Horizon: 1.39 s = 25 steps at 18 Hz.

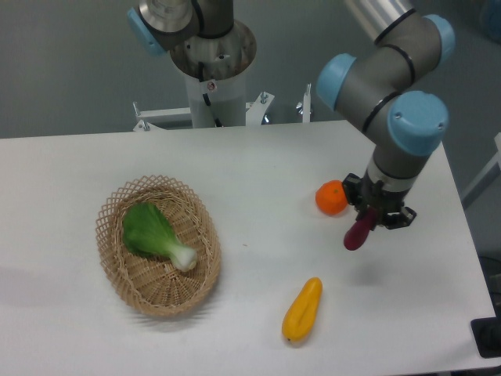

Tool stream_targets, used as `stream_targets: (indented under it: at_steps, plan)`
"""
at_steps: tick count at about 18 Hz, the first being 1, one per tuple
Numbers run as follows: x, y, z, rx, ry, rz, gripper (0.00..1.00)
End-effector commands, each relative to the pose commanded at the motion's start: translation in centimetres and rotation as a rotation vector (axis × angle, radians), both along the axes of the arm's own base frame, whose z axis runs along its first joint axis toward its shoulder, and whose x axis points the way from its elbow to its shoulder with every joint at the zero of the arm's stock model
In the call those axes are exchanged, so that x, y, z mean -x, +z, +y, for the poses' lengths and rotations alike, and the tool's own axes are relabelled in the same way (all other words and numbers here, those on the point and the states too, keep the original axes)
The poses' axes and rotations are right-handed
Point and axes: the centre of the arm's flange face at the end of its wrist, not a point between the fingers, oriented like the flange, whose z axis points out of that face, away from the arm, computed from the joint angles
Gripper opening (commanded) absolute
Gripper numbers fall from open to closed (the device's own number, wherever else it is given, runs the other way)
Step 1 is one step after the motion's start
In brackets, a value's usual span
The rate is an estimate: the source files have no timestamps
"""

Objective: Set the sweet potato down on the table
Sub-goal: 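Carry the held purple sweet potato across the table past the orange, then lower the sweet potato onto the table and open the gripper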

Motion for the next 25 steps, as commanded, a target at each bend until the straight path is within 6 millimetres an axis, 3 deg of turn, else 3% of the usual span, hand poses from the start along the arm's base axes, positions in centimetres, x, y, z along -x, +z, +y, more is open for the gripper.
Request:
stream_targets:
  at_steps: [7, 9, 15, 21, 25]
  plan:
    - [-8.4, -2.7, 0.0, 0.036, -0.141, -0.060, 0.12]
    - [-10.1, -3.6, -0.8, 0.030, -0.164, -0.050, 0.12]
    - [-14.9, -6.7, -0.9, 0.044, -0.229, -0.049, 0.12]
    - [-17.3, -8.4, -1.3, 0.114, -0.268, -0.046, 0.15]
    - [-17.6, -9.0, -1.4, 0.120, -0.268, -0.052, 0.26]
